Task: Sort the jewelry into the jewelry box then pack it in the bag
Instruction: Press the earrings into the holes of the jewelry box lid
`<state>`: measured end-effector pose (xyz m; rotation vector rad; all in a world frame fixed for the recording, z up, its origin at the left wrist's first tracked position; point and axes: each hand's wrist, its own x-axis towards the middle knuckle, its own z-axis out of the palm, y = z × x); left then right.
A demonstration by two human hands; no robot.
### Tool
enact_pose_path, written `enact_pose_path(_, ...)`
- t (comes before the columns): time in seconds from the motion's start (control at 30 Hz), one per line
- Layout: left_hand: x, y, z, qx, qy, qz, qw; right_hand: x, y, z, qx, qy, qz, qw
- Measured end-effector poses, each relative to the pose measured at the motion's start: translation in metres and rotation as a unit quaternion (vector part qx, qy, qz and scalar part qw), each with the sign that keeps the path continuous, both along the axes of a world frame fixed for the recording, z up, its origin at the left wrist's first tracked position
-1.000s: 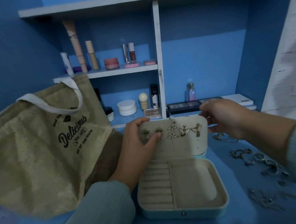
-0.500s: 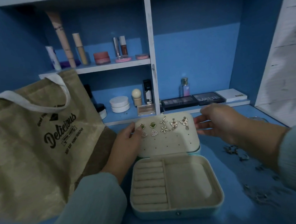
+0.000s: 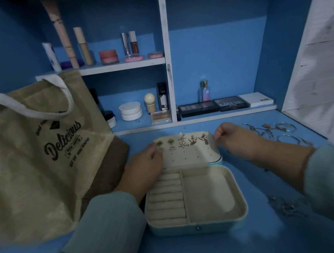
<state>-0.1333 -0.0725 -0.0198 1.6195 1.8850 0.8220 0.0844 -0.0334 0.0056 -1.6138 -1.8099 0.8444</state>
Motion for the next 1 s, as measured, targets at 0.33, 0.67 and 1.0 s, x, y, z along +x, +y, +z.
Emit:
enact_pose_path(0.33, 0.003, -0.012, 0.005, -0.021, 0.097, -0.059, 0.993, 0.010, -0.007, 0.000, 0.058, -0.116, 0.073, 0.989)
enact_pose_path(0.67, 0.046, -0.050, 0.022, 0.036, 0.285, -0.275, 0.918, 0.060, -0.033, -0.001, 0.080, -0.331, 0.188, 0.921)
enact_pose_path(1.0, 0.057, -0.052, 0.015, 0.000, 0.360, -0.312, 0.879, 0.064, -0.043, -0.004, 0.088, -0.270, 0.159, 0.946)
